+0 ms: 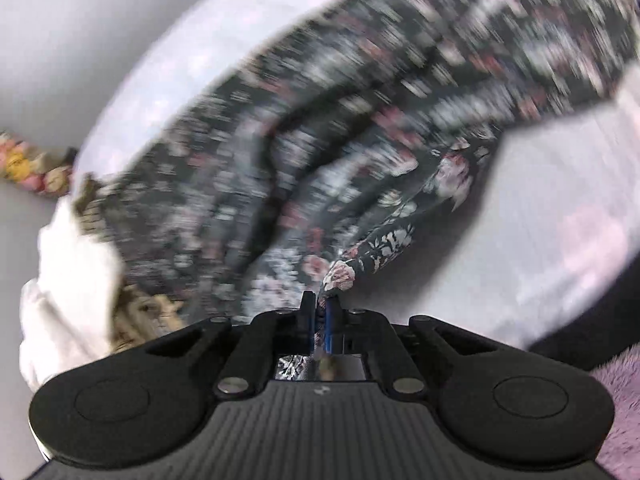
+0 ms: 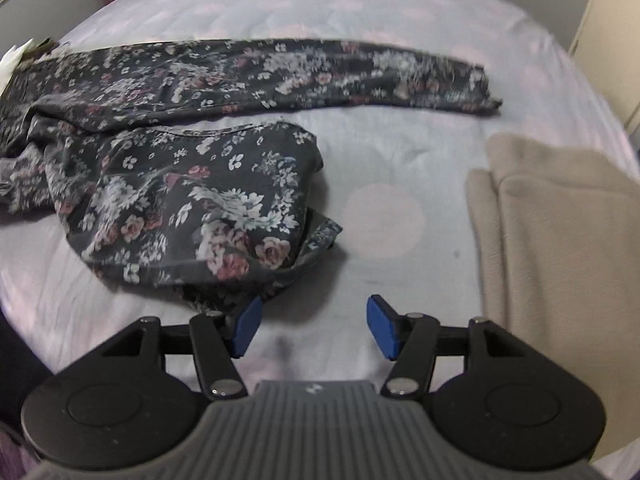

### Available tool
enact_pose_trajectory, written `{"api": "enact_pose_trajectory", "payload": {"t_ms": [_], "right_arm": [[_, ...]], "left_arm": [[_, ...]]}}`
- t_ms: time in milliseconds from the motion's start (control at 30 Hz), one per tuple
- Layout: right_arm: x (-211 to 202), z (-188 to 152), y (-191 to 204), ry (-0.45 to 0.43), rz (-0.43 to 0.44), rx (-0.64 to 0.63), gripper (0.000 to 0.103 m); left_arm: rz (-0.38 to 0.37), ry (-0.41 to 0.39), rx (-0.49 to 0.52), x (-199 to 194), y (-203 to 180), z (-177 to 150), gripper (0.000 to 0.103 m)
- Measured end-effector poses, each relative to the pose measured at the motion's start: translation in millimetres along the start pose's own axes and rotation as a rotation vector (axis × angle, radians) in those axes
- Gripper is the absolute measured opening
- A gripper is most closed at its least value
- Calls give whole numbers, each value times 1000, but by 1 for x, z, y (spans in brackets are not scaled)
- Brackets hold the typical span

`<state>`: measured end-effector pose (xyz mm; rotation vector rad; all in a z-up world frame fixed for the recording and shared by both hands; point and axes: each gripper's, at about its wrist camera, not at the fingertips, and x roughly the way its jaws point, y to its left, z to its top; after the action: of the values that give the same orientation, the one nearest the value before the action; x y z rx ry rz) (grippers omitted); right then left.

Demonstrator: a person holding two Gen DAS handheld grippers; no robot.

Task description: Fold clothes

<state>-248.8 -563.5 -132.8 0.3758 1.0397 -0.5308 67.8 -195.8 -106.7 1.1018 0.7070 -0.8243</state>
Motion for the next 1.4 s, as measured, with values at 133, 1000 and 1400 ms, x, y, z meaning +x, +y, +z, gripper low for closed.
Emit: {"api": "enact_pose_trajectory", "payload": {"t_ms": [133,1000,1400], "right_arm": [[27,12,-4,62,40,79,62],[-145,30,3,-221,-190,-226,0],[-48,18,-20,47,-130,-264,27]], "left_arm": [[75,-13,-58,-17,29,0,3],[99,80,-118,-35,76,-83,0],[-37,29,-63,-26,54,-58,12]]}}
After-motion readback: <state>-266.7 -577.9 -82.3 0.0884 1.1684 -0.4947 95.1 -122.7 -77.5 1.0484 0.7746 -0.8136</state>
